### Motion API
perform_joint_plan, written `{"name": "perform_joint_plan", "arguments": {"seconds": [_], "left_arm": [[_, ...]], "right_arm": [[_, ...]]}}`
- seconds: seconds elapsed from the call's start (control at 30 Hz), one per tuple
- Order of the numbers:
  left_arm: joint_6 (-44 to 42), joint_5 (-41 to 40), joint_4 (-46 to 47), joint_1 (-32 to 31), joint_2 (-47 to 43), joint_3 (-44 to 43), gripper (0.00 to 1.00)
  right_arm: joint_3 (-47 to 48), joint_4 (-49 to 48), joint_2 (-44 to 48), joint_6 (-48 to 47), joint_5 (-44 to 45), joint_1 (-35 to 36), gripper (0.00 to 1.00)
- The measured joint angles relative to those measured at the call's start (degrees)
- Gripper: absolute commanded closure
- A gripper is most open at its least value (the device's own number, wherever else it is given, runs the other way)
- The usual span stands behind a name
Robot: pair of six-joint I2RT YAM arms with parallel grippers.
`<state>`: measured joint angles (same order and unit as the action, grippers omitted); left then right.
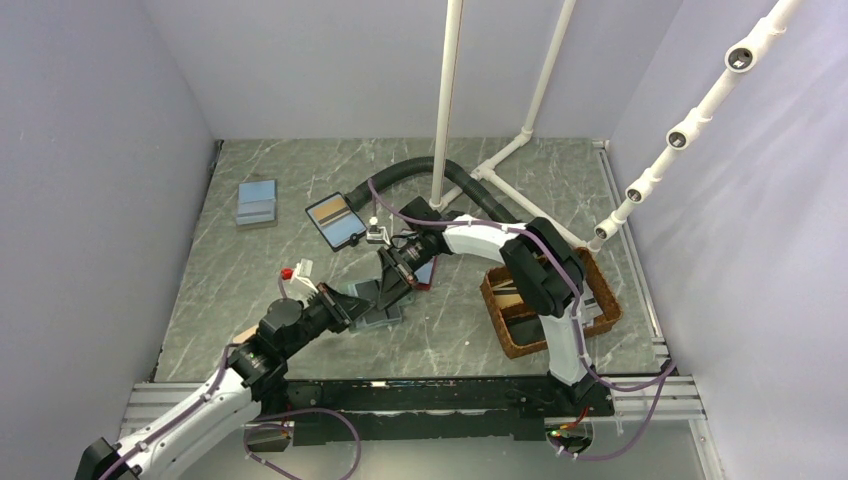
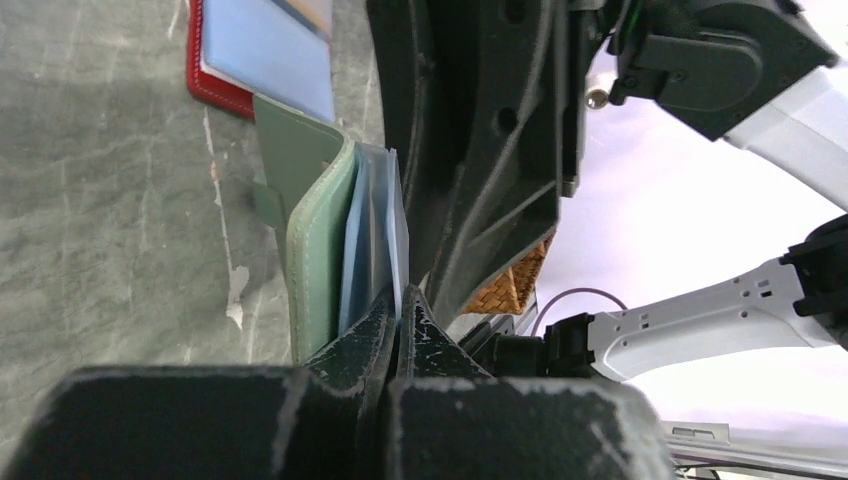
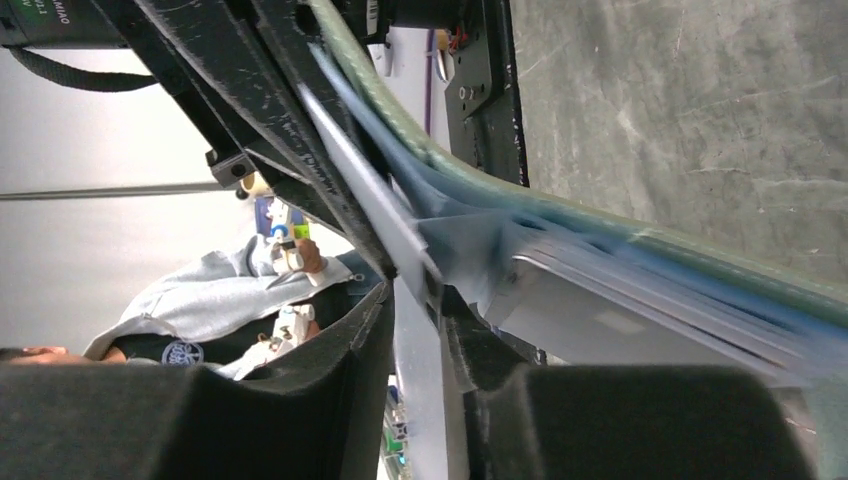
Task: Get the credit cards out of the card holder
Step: Remove the credit card from the card holder.
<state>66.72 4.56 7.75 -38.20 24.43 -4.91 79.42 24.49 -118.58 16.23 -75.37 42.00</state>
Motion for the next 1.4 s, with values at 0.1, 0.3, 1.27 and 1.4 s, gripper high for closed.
{"name": "perform_joint_plan", "arguments": {"seconds": [0.1,0.3,1.27,1.4], "left_arm": [[0.1,0.3,2.1,0.0,1.3,0.0,1.0],[0.1,0.3,2.7,0.0,0.4,0.0,1.0],[0.5,1.4,5.5,0.1,-2.6,1.0,1.0],[0.6,1.7,4.8,0.1,-3.8,1.1,1.0]], "right_arm": [[-0.8,-1.2,0.0,0.9,-0.2,0.0,0.83],[-1.8,-3.9,0.0,3.1,-2.2,-0.8,0.75],[-4.2,-11.6,0.2,9.9,-10.1,-1.4,0.88],[-4.2,-11.4,0.3,9.7,-10.7,-1.4,0.89]]}}
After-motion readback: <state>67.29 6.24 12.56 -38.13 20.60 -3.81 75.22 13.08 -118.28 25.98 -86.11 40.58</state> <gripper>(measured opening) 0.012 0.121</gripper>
